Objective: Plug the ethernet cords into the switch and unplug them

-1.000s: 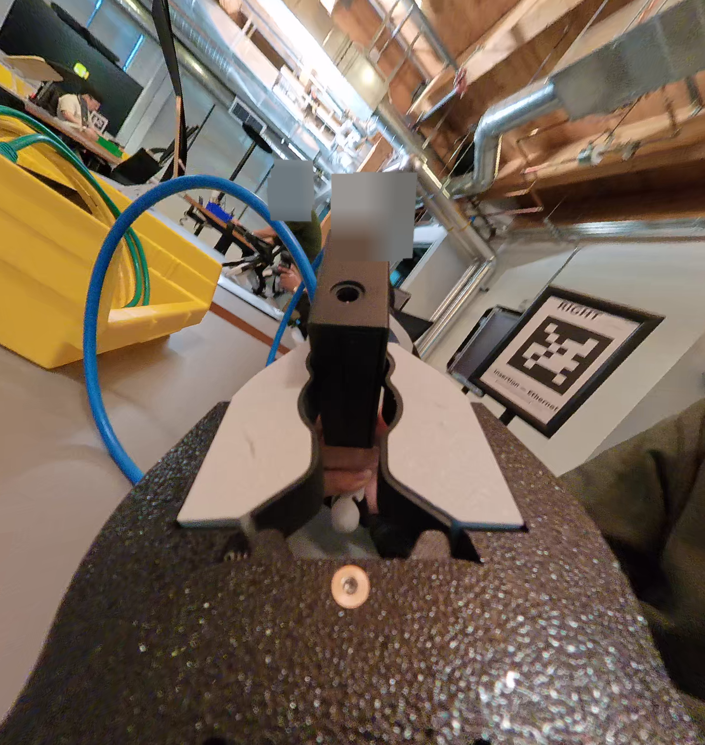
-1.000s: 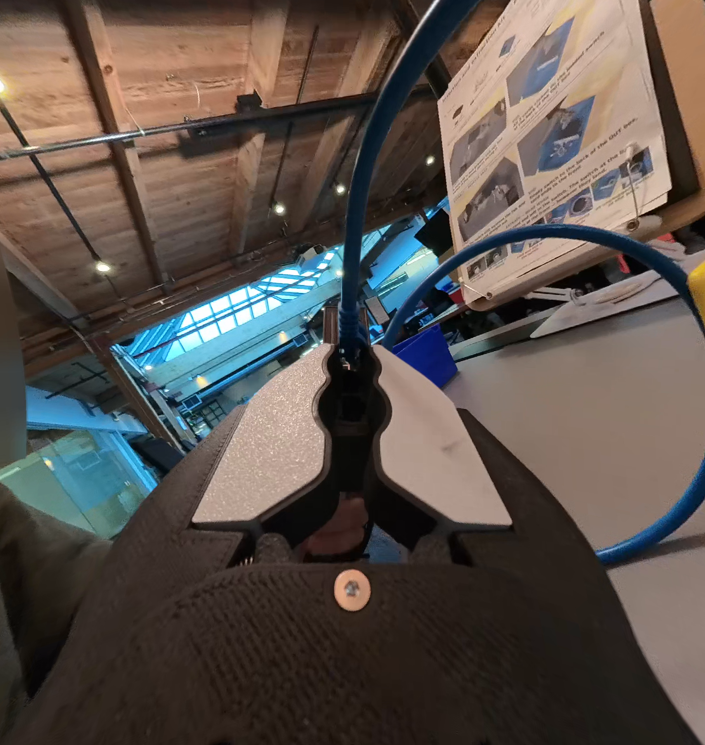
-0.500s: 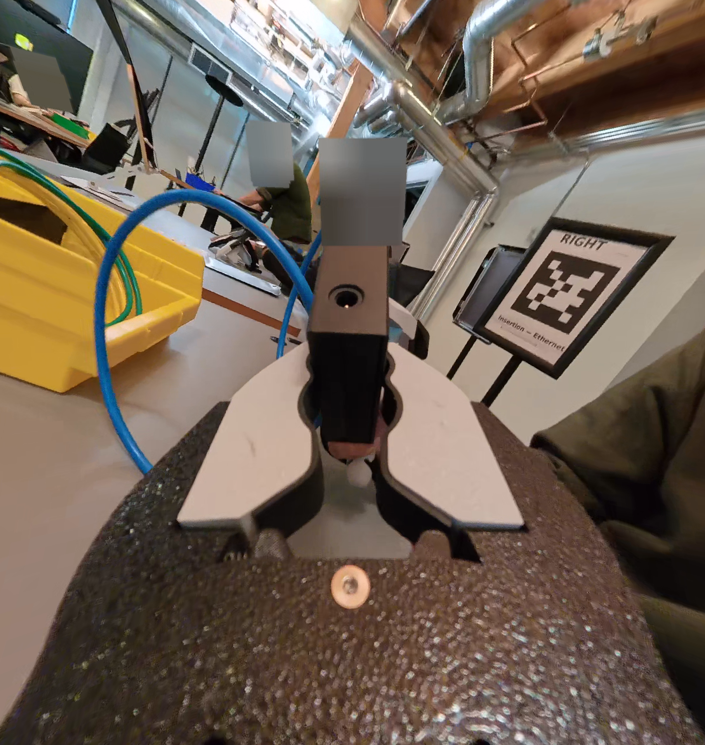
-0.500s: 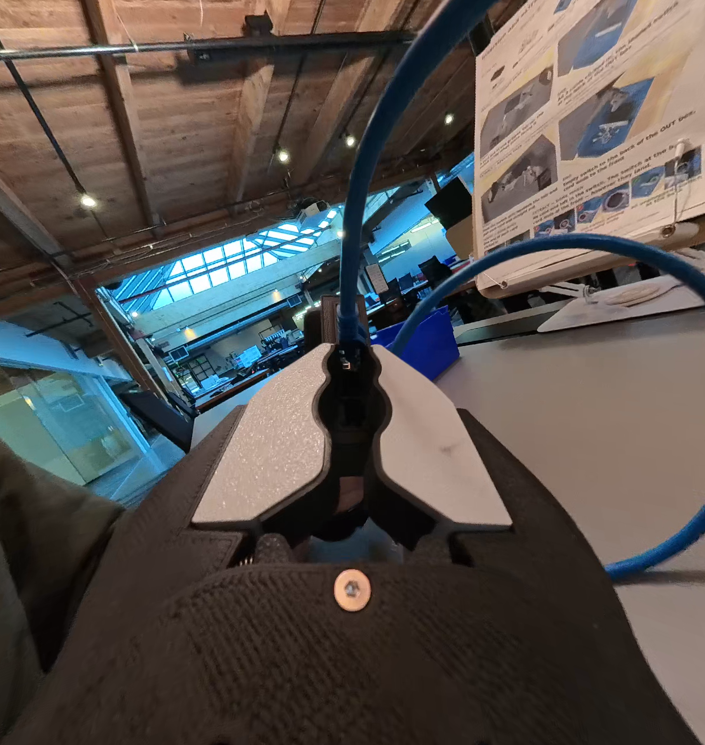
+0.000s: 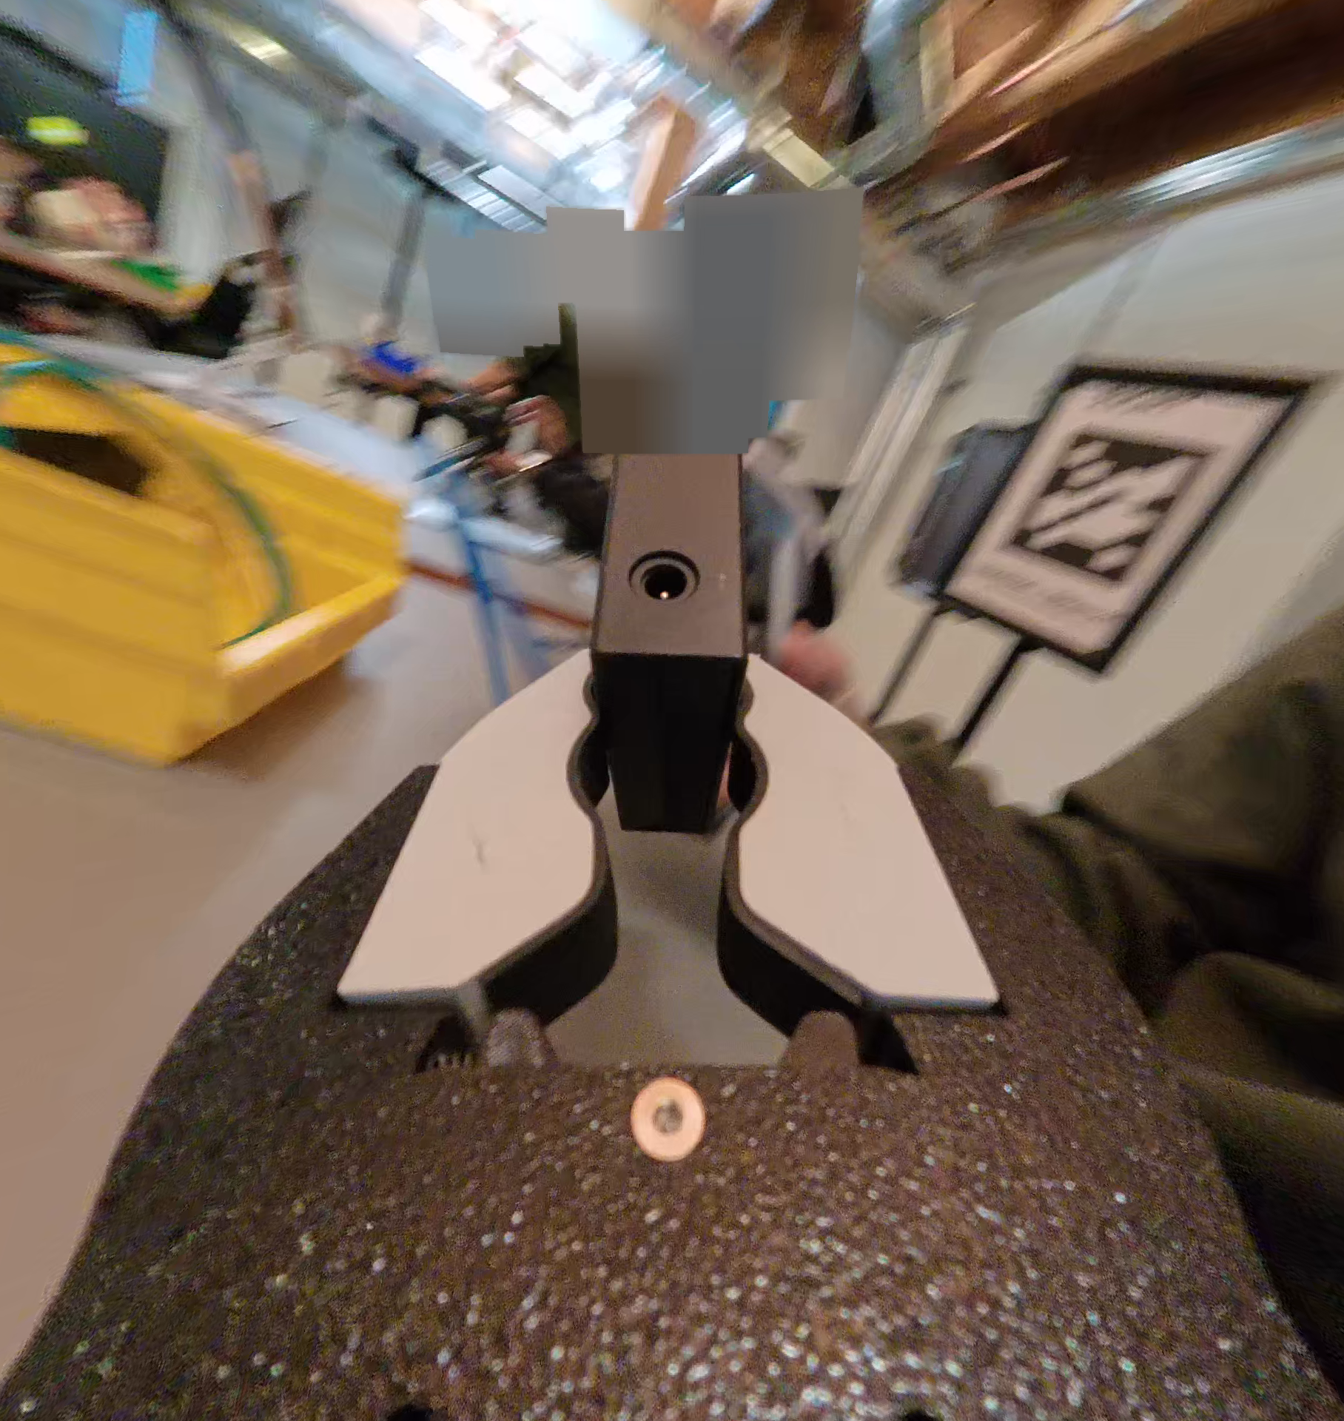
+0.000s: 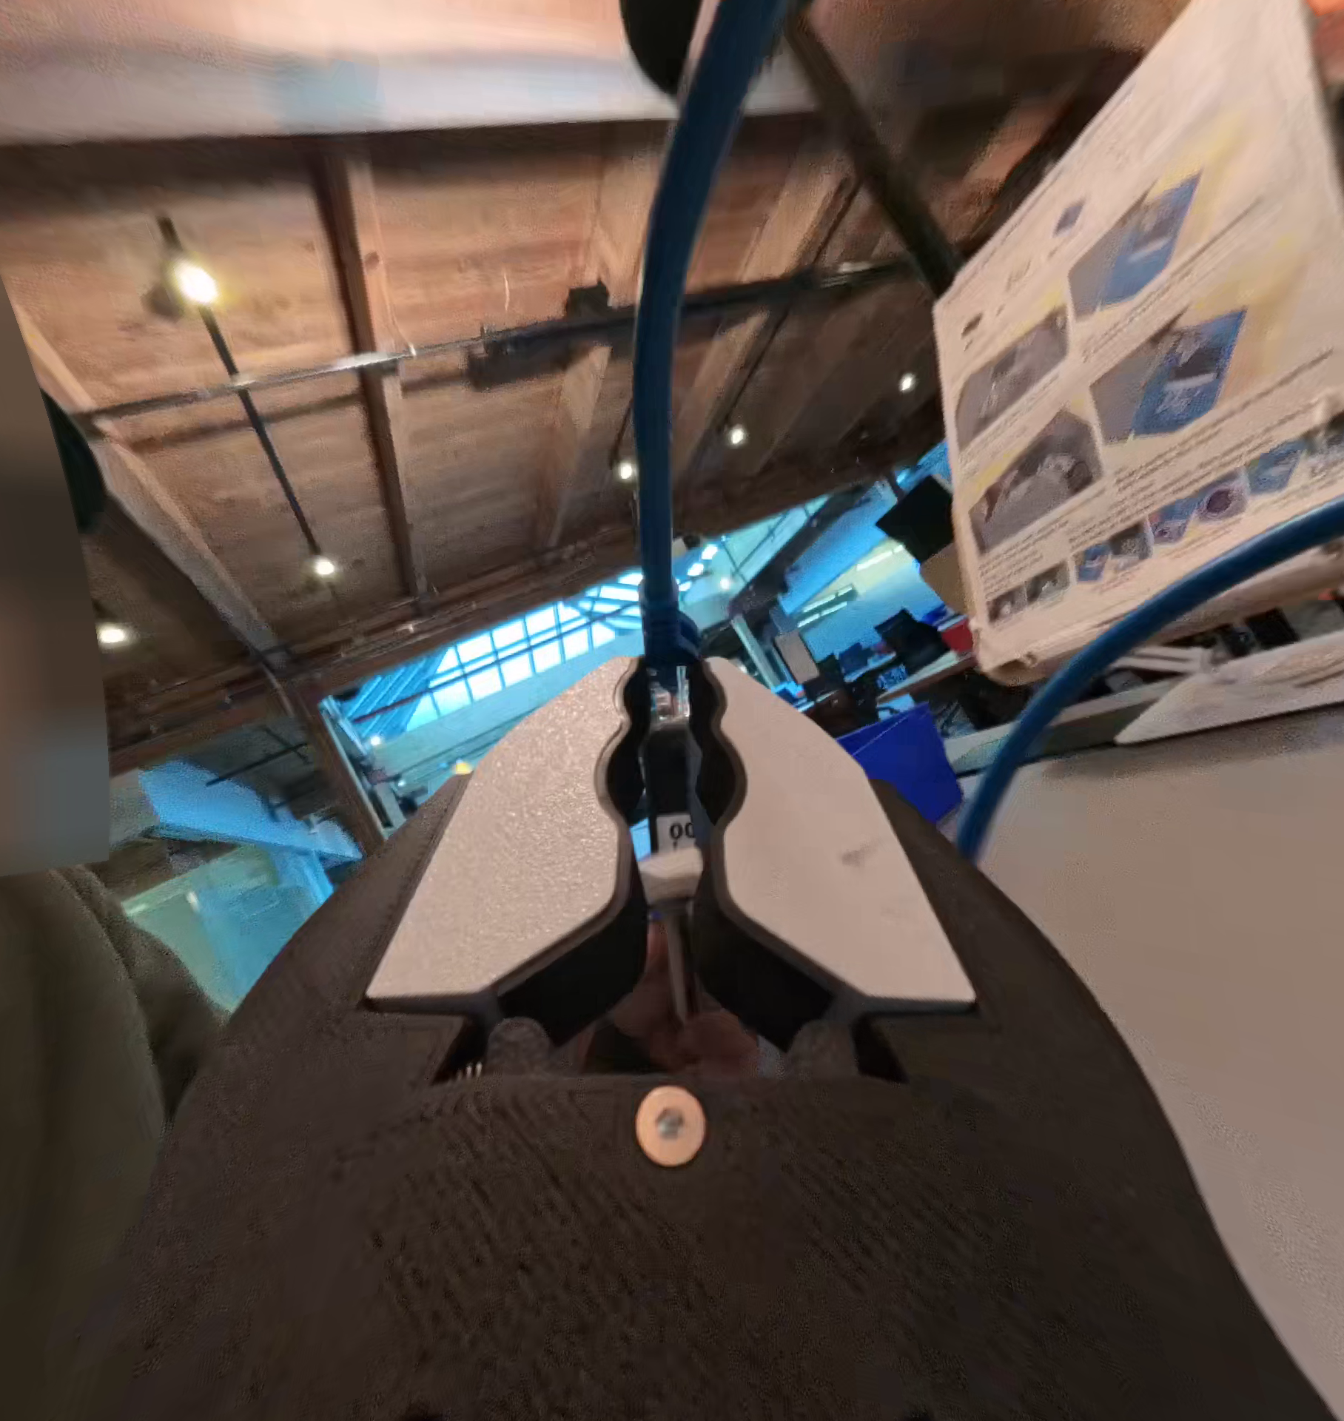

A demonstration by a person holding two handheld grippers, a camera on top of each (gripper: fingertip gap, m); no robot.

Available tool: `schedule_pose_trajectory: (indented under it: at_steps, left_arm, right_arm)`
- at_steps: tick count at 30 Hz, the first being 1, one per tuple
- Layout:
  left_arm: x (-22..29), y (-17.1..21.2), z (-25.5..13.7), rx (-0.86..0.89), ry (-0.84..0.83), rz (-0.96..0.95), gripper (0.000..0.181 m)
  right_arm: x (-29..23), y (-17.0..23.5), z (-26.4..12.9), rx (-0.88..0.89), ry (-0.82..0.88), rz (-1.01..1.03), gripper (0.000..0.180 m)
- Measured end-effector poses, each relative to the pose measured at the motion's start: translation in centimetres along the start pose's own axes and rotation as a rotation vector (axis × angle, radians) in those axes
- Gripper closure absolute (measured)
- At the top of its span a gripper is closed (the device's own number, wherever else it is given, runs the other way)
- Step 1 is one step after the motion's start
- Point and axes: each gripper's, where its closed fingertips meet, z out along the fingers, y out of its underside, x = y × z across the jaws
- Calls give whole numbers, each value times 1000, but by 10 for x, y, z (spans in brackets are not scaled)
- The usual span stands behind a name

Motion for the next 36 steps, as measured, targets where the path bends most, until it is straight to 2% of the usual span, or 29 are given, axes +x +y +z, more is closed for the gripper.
schedule_pose_trajectory:
  at_steps: [1, 2, 3, 4, 6, 7, 14, 20, 24, 30, 36]
  left_arm:
    - [-6, -4, -6, 43, -18, -28, 154]
    - [3, -20, -8, 170, 72, -108, 154]
    - [12, -36, -8, 270, 152, -161, 154]
    - [14, -37, -3, 260, 145, -149, 153]
    - [8, -24, 2, 136, 41, -49, 154]
    - [5, -26, -3, 135, 0, -14, 154]
    - [-19, -60, -58, 299, -121, -25, 154]
    - [-14, -58, -54, 245, -117, 24, 154]
    - [-13, -55, -50, 241, -96, 7, 154]
    - [-11, -52, -47, 224, -70, 8, 154]
    - [-11, -46, -42, 211, -51, -6, 153]
  right_arm:
    - [10, 9, -1, -110, 69, -100, 168]
    - [20, 24, -1, -219, 138, -212, 166]
    - [13, 27, 3, -195, 97, -157, 166]
    - [12, 22, 5, -118, 77, -86, 167]
    - [18, 31, 7, -187, 101, -108, 166]
    - [13, 25, 9, -189, 89, -125, 167]
    - [-3, -63, 31, -264, 86, -303, 166]
    - [18, -135, 60, -256, 90, -324, 167]
    - [43, -169, 71, -127, 64, -202, 167]
    - [90, -173, 72, -102, 64, -121, 167]
    - [145, -133, 60, -234, 145, 10, 167]
